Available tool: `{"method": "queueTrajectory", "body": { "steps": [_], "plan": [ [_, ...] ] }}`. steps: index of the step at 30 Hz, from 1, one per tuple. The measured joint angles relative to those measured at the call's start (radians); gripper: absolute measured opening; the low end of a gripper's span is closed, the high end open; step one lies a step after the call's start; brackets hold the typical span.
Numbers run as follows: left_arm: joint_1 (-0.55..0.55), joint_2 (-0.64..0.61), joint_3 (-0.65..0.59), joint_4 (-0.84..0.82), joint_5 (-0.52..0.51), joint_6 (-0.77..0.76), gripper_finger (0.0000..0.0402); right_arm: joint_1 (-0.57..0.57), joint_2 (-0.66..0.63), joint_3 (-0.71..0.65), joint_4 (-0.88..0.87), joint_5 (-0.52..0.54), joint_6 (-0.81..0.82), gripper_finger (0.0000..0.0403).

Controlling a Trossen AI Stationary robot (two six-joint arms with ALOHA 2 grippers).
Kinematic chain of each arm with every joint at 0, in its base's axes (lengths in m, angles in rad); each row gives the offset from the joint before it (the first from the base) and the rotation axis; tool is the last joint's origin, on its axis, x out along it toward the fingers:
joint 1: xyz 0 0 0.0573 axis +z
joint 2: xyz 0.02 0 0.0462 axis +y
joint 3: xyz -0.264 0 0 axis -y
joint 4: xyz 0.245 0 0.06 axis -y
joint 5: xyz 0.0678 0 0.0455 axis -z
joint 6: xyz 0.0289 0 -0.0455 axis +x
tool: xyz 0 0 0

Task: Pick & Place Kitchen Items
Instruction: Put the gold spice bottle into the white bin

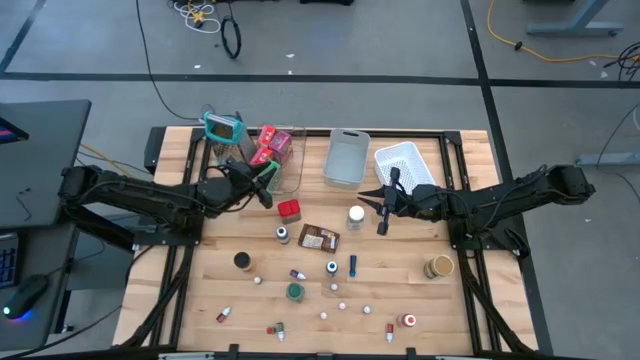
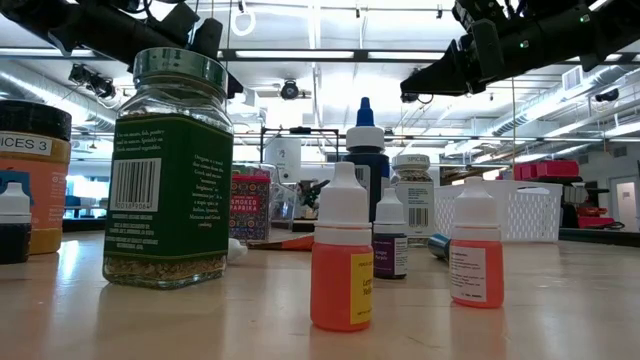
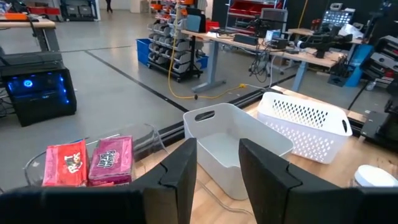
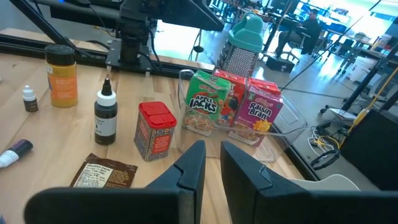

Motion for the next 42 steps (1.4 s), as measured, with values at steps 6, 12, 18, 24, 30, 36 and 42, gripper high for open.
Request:
{"method": "queueTrajectory", "body": {
  "steps": [6,12,18,24,30,36,42],
  "plan": [
    [0.0,0.0,0.0,0.001,0.0,0.0,0.0128,0.0,0.0,0.0,0.0,0.0,0.0,0.0059],
    [0.0,0.0,0.0,0.04,0.071,0.035,0.0128,0.0,0.0,0.0,0.0,0.0,0.0,0.0059],
    [0.0,0.0,0.0,0.128,0.164,0.114,0.0141,0.0,0.0,0.0,0.0,0.0,0.0,0.0059],
    [0.0,0.0,0.0,0.186,0.36,0.195,0.0164,0.0,0.0,0.0,0.0,0.0,0.0,0.0059],
    [0.0,0.0,0.0,0.181,0.496,0.192,0.0185,0.0,0.0,0.0,0.002,0.0,0.0,0.0059],
    [0.0,0.0,0.0,0.168,0.493,0.192,0.019,0.0,0.001,-0.001,0.022,0.0,0.003,0.0059],
    [0.0,0.0,0.0,0.154,0.493,0.192,0.0188,0.0,0.001,-0.001,0.038,0.0,0.002,0.0059]
  ]
}}
